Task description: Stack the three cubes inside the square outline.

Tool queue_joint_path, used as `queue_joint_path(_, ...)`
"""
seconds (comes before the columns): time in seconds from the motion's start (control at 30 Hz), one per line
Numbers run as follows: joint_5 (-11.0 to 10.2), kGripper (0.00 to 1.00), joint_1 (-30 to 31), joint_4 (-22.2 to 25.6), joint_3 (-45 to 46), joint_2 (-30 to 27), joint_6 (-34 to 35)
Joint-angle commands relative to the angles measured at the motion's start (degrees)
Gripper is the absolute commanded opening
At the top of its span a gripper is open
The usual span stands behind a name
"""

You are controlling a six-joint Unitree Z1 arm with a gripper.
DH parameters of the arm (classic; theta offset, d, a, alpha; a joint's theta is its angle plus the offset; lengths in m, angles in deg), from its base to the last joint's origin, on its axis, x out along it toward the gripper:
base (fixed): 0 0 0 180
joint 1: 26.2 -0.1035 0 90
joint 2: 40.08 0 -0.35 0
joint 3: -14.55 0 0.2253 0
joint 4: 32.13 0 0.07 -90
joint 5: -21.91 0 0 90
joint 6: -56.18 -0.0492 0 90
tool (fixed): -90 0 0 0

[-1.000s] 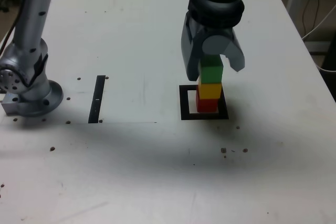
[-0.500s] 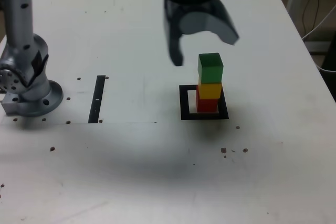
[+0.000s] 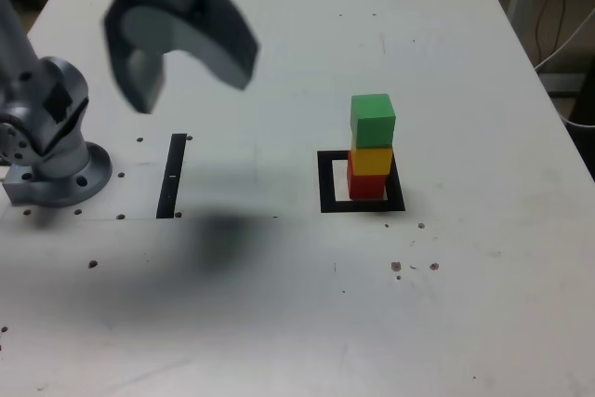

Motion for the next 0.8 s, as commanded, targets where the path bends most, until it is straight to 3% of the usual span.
queue_joint_path(0.0,0.32,0.99,-0.05,-2.24,5.09,-1.01,-0.07)
queue_joint_path(0.37,0.01,0.99,-0.05,-8.92,20.84,-1.98,0.19)
queue_joint_path(0.77,-0.62,0.99,-0.05,-12.83,26.41,-0.54,0.19)
